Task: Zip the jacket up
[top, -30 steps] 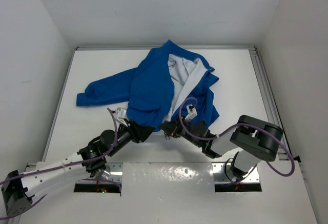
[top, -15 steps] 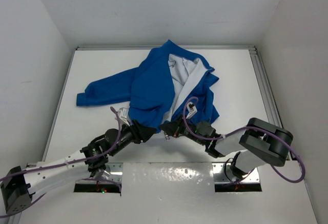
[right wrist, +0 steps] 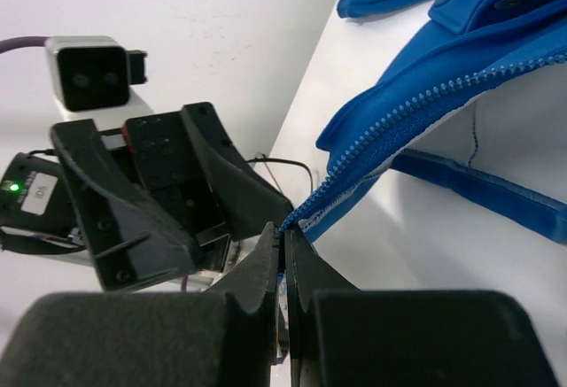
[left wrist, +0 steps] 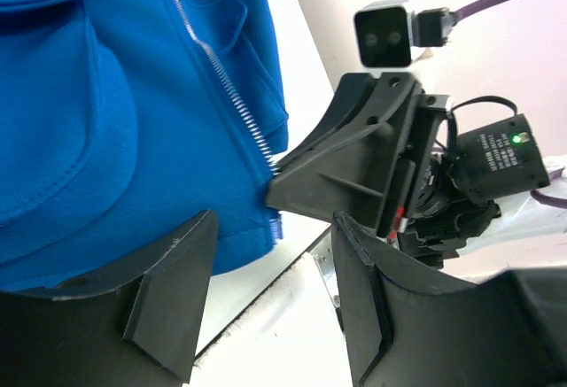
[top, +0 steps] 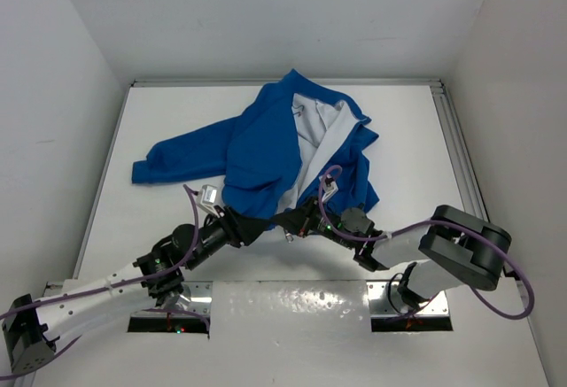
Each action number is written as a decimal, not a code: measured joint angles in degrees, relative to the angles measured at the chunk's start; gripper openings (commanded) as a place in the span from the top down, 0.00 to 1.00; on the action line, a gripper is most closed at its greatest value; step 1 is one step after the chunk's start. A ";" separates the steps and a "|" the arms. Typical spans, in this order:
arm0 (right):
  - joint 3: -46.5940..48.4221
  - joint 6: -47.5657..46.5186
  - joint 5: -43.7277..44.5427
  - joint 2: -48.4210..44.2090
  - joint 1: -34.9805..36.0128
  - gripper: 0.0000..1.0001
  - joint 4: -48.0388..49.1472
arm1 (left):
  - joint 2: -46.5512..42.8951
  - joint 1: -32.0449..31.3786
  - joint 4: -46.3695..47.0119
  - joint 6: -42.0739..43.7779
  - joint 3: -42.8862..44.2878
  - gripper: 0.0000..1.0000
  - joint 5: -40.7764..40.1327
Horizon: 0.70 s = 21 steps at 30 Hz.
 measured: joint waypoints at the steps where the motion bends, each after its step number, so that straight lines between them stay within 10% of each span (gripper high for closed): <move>1: 0.07 0.09 -0.13 -0.31 0.00 1.00 0.00 | 0.04 0.00 0.00 0.00 0.00 0.48 0.02; 21: 0.11 0.59 -0.24 -2.45 0.00 1.00 -0.02 | 3.65 0.00 3.67 0.79 -0.17 0.67 -0.59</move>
